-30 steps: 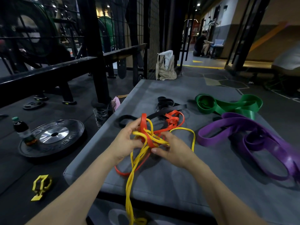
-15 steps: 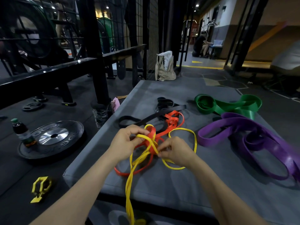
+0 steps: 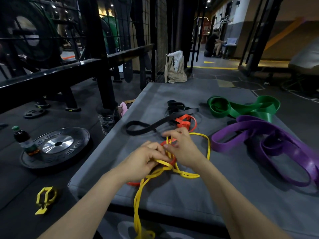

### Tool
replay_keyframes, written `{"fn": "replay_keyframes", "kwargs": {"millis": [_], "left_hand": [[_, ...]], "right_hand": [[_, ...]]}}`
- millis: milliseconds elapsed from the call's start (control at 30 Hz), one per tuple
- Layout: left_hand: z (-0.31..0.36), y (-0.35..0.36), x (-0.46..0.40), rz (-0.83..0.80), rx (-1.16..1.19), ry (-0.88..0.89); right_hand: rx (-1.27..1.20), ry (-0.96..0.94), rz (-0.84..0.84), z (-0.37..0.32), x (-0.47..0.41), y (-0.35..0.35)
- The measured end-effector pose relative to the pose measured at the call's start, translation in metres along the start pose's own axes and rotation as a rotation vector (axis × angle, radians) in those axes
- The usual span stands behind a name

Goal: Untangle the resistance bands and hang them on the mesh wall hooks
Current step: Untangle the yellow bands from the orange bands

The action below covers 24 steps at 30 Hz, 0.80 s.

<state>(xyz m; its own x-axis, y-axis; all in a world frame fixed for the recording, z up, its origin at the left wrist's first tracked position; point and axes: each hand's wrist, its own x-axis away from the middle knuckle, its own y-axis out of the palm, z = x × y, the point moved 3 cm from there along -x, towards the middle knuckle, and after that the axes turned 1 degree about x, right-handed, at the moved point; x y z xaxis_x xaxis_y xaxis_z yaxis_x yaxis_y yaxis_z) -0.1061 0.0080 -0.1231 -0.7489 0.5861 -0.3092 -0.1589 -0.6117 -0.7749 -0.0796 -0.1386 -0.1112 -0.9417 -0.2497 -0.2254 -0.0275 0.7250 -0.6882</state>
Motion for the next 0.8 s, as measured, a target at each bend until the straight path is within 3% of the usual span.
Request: {"fn": "replay_keyframes", "kwargs": {"millis": [133, 200, 367, 467, 567, 633, 800], "left_hand": [[-0.003, -0.005, 0.004, -0.050, -0.071, -0.073], [-0.006, -0.007, 0.006, -0.082, -0.103, -0.130], [-0.005, -0.007, 0.005, -0.152, -0.219, -0.326], [-0.003, -0.011, 0.002, 0.028, -0.245, -0.429], [-0.005, -0.010, -0.004, 0.213, -0.135, -0.448], [-0.007, -0.005, -0.010, 0.240, -0.011, -0.454], [-0.004, 0.003, -0.027, 0.319, 0.132, -0.394]], "right_hand": [[0.052, -0.005, 0.079, 0.007, -0.001, -0.015], [-0.058, 0.045, 0.198, 0.011, 0.001, -0.027], [-0.947, 0.197, 0.508, 0.021, 0.003, -0.041], [-1.284, 0.264, 0.418, 0.018, 0.003, -0.033], [-1.334, 0.244, 0.252, 0.004, 0.005, -0.022], [-1.362, 0.219, 0.188, -0.005, 0.006, -0.018], [-1.424, 0.212, 0.176, -0.007, 0.010, -0.020]]}}
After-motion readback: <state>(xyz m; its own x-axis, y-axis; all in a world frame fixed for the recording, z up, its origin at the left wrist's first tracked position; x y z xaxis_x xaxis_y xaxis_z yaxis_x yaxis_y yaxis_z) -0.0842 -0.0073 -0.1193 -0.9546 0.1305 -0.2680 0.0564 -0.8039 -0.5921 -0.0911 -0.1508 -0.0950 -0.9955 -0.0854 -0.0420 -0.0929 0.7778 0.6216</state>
